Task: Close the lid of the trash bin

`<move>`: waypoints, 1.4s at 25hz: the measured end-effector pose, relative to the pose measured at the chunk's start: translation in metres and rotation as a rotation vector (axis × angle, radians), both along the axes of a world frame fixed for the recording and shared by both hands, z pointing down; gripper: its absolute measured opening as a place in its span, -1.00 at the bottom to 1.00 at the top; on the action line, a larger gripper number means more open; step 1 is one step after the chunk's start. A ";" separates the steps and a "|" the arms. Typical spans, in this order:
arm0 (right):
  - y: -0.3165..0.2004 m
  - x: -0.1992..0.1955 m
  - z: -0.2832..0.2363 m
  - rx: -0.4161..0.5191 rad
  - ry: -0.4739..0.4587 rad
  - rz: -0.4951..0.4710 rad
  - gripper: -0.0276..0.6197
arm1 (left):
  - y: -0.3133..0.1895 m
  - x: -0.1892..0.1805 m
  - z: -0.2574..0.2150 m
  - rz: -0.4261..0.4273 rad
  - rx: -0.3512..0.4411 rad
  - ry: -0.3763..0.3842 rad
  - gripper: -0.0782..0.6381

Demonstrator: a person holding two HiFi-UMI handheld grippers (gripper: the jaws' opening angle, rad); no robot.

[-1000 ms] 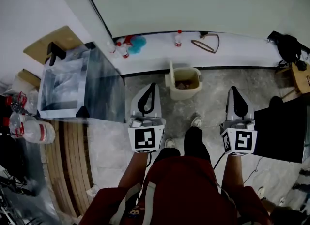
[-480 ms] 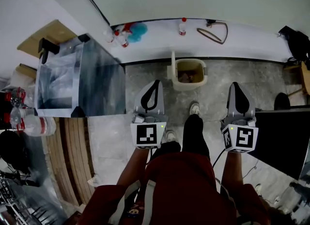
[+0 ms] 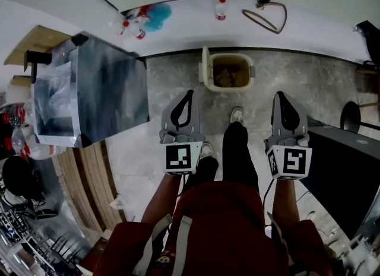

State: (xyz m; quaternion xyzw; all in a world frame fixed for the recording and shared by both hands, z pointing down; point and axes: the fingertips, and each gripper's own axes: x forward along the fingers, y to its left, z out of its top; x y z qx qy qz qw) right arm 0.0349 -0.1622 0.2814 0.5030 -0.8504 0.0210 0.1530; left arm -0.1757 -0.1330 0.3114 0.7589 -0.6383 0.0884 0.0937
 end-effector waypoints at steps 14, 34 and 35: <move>-0.050 0.008 0.121 -0.214 0.022 -0.102 -0.91 | -0.046 0.020 0.151 -0.046 -0.269 -0.002 -0.59; -0.068 0.015 0.210 -0.340 0.051 -0.149 -0.91 | -0.068 0.027 0.285 -0.088 -0.497 0.007 -0.40; -0.068 0.015 0.211 -0.339 0.053 -0.150 -0.91 | -0.068 0.028 0.285 -0.087 -0.497 0.010 -0.40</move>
